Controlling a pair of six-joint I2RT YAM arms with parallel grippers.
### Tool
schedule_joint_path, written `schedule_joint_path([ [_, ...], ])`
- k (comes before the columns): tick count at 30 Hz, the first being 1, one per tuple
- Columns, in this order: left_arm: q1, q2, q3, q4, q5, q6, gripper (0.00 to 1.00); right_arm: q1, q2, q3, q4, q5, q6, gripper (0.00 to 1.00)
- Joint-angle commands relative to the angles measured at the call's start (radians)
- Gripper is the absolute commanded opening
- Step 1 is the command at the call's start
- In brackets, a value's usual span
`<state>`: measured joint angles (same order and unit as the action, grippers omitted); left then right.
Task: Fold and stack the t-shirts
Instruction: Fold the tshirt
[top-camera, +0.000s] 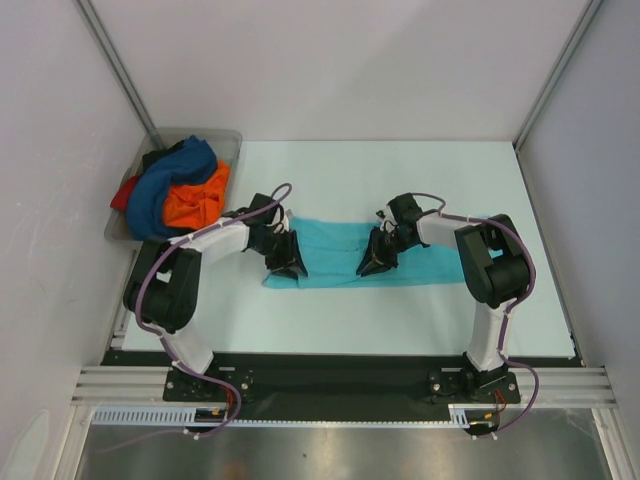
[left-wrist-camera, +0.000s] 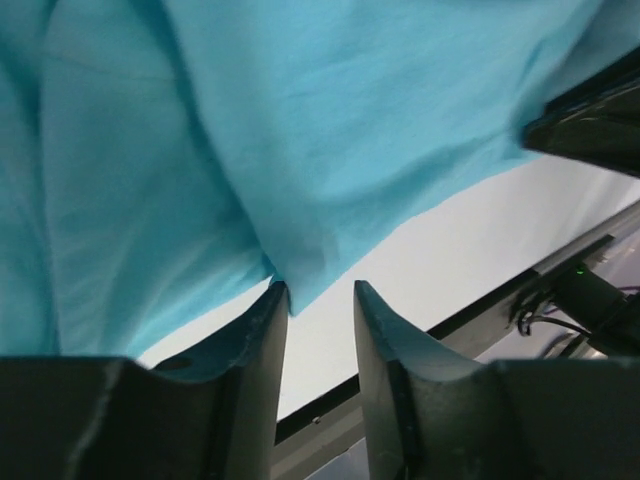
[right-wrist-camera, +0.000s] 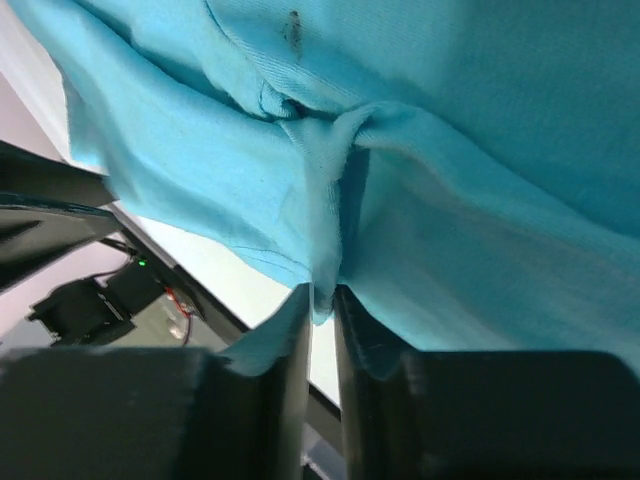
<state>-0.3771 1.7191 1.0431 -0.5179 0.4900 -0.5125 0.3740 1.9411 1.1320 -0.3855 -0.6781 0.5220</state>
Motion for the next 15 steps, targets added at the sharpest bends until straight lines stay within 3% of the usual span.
schedule_joint_path([
  [1,0.007,0.007,0.028,-0.094,-0.080,0.049,0.39,0.002,0.002,0.022,0.008,0.012,-0.004,0.18],
  [8,0.015,0.002,0.052,-0.146,-0.149,0.086,0.39,-0.009,-0.028,0.034,-0.027,0.026,-0.002,0.00],
  [15,0.017,-0.059,0.049,-0.123,-0.136,0.063,0.43,-0.006,-0.070,0.064,-0.056,0.011,0.021,0.00],
])
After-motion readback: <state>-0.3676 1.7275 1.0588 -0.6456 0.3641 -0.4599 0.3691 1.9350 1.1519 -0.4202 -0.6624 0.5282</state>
